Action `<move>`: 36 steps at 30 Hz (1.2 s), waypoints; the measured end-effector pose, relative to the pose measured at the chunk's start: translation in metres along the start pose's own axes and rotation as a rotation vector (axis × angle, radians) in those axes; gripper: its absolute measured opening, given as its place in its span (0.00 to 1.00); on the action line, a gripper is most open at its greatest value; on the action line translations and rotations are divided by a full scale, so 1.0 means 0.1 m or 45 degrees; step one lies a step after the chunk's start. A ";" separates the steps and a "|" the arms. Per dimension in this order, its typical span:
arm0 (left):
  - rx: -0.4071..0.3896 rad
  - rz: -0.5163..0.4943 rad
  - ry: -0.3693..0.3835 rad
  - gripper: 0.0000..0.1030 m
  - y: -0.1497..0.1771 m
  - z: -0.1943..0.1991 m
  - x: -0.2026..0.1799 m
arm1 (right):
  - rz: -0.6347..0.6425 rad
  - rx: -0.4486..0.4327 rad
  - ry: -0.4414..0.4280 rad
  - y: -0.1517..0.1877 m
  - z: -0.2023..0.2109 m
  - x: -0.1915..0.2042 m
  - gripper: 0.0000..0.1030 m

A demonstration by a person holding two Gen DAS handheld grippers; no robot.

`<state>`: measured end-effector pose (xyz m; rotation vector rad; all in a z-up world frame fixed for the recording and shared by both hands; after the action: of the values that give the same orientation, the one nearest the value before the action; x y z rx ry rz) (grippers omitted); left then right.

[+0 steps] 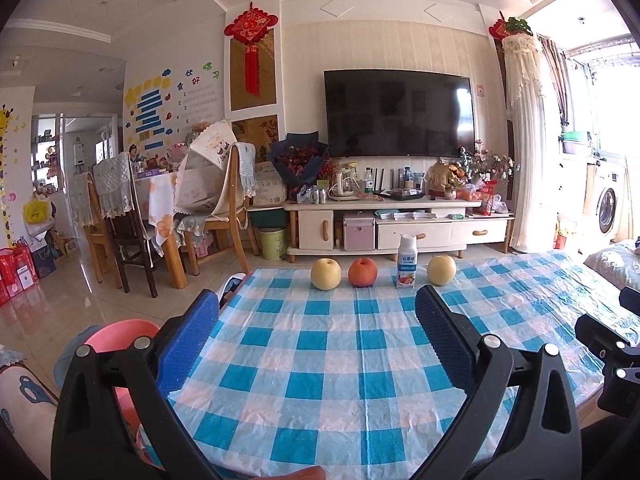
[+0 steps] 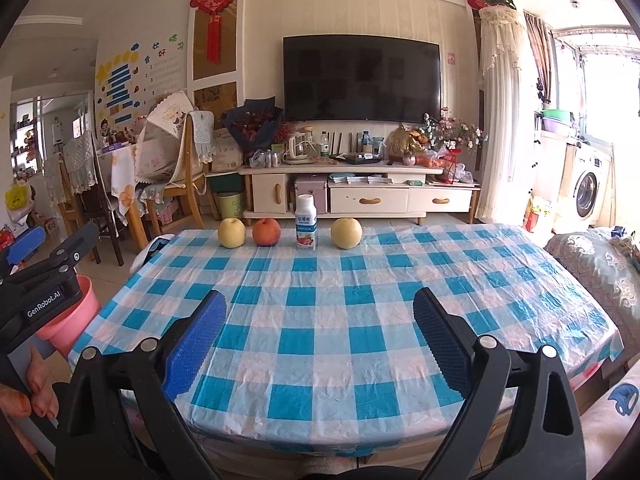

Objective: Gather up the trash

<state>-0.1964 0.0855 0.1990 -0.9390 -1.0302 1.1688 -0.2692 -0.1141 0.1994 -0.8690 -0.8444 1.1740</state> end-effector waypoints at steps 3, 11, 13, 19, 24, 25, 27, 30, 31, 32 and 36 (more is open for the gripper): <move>0.000 0.002 0.011 0.96 0.00 0.02 -0.01 | 0.003 -0.005 0.004 0.00 0.01 0.00 0.91; -0.003 0.008 0.022 0.96 -0.01 0.03 -0.02 | 0.006 -0.007 0.005 0.00 0.01 0.00 0.91; -0.004 0.009 0.026 0.96 -0.01 0.03 -0.03 | 0.007 -0.006 0.007 0.00 0.01 0.00 0.91; -0.005 0.010 0.042 0.96 -0.01 0.00 -0.04 | 0.007 -0.005 0.008 0.00 0.01 0.00 0.91; 0.006 0.004 0.047 0.96 0.02 -0.07 -0.05 | 0.015 0.006 0.005 0.00 -0.03 -0.02 0.91; 0.008 0.003 0.047 0.96 0.02 -0.08 -0.05 | 0.018 0.009 0.004 0.00 -0.04 -0.03 0.91; 0.013 -0.001 0.045 0.96 0.04 -0.12 -0.06 | 0.024 0.014 0.005 0.00 -0.08 -0.03 0.91; 0.023 0.003 0.050 0.96 0.07 -0.16 -0.06 | 0.029 0.024 0.006 0.00 -0.14 -0.05 0.91; 0.026 0.004 0.051 0.96 0.07 -0.18 -0.07 | 0.030 0.028 0.006 0.01 -0.17 -0.04 0.91; 0.031 0.005 0.052 0.96 0.08 -0.20 -0.07 | 0.030 0.032 0.006 0.01 -0.20 -0.05 0.91; 0.053 -0.002 0.051 0.96 0.13 -0.30 -0.09 | 0.040 0.049 0.002 0.03 -0.30 -0.04 0.91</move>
<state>-0.1717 0.0769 0.1773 -0.9255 -0.9710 1.1613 -0.2445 -0.1212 0.1835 -0.8539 -0.8071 1.2133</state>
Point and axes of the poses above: each gripper's, at about its wrist camera, not at the fingertips, and z roughly against the way its jaws point, x to its left, y to its underside, the point moved 5 cm from there along -z, roughly the way its jaws point, and after that the axes turned 4 degrees about -z, right-handed, at the moved point
